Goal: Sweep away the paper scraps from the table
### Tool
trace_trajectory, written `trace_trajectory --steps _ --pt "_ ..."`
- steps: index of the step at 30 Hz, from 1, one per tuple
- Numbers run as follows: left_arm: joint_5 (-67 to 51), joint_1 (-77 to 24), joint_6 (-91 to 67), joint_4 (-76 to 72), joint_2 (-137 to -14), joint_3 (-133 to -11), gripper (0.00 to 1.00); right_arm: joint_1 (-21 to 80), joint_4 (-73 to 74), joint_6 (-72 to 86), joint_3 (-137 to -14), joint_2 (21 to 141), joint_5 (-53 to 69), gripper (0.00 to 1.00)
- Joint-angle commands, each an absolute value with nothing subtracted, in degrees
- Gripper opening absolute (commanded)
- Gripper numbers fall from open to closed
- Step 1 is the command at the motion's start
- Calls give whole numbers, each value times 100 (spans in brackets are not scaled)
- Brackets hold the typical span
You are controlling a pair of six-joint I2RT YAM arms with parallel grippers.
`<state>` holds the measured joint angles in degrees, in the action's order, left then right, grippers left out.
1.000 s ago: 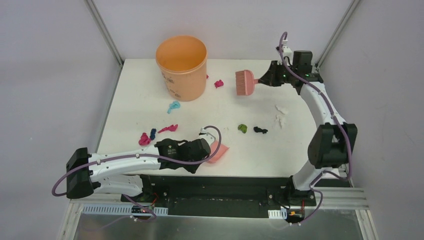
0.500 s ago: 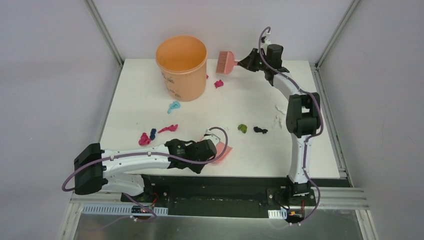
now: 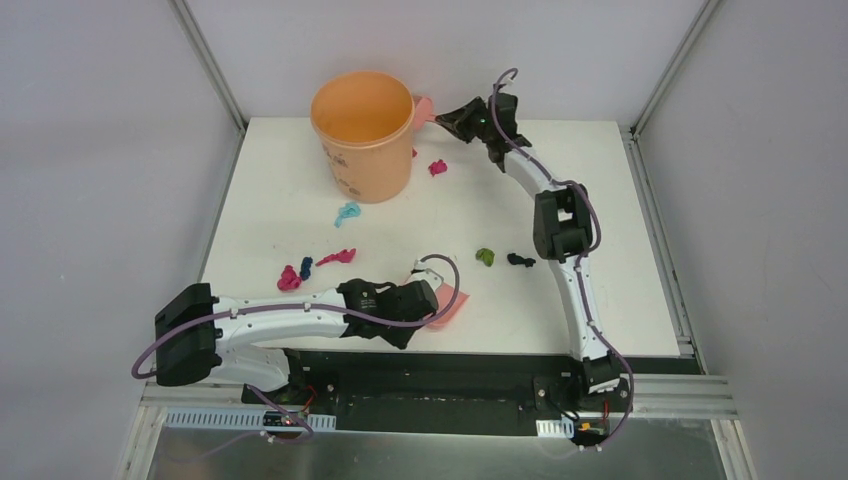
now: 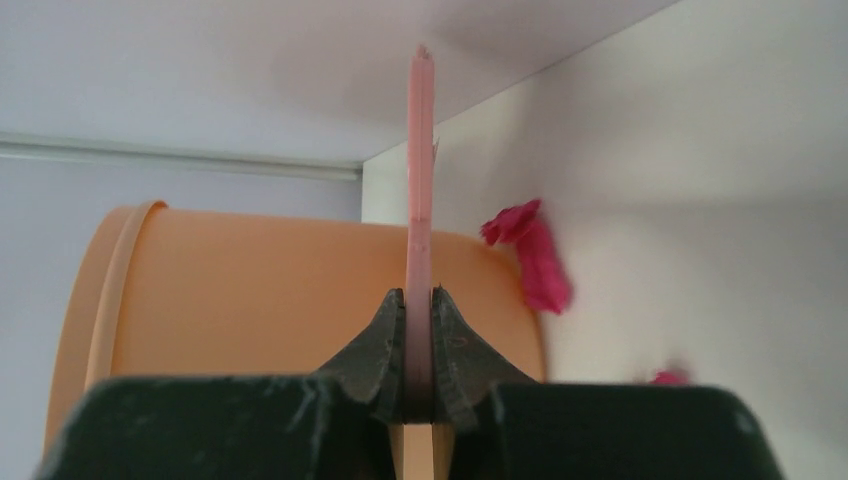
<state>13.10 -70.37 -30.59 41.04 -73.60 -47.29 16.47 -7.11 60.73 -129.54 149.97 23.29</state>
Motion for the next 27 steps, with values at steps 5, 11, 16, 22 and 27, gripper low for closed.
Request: trace_trajectory --steps 5,11,16,22,27 --pt "1245 -7269 -3206 3886 -7447 -4967 0 2324 -47 6346 -13190 14706 1601 0" --pt "1293 -7429 -3225 3782 -7360 -4904 0 2358 650 5906 -12814 14446 1151 0" --pt "1314 -7506 -3251 3650 -7285 -4783 0 2224 1158 5711 -12160 13901 787 0" --pt "1494 -7611 -3259 3674 -6951 -4728 0 1694 2441 5582 -10819 12571 890 0" --pt "1791 -7616 -3045 4227 -6820 -5135 0 725 3957 4917 -9238 11095 1927 0"
